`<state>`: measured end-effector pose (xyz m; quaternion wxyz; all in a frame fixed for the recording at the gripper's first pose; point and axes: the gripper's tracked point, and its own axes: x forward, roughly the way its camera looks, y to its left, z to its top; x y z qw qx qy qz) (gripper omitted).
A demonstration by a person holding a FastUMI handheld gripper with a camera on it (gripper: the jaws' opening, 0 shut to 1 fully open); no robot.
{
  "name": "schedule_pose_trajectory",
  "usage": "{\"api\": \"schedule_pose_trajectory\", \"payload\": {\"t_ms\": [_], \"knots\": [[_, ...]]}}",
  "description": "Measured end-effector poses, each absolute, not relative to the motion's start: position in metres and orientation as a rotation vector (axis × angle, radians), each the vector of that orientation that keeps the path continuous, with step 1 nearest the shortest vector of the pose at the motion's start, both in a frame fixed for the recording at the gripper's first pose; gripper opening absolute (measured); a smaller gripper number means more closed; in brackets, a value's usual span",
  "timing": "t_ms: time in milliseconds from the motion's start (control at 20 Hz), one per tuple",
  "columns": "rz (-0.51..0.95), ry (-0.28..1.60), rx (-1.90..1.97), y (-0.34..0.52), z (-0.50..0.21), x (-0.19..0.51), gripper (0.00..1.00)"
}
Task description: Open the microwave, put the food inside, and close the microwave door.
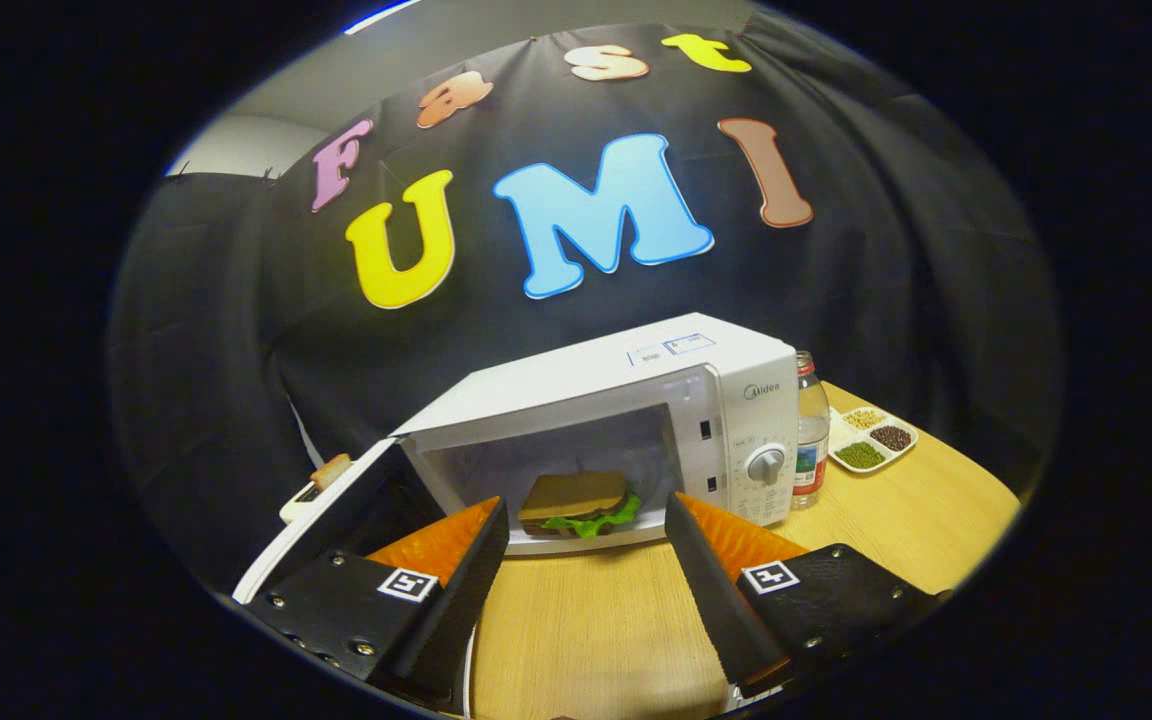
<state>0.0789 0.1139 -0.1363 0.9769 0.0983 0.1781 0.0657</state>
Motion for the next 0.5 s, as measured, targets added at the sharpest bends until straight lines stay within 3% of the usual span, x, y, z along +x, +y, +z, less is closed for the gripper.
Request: {"api": "schedule_pose_trajectory", "payload": {"t_ms": [500], "knots": [[0.458, 0.277, 0.171, 0.214, -0.054, 0.02, 0.95]]}}
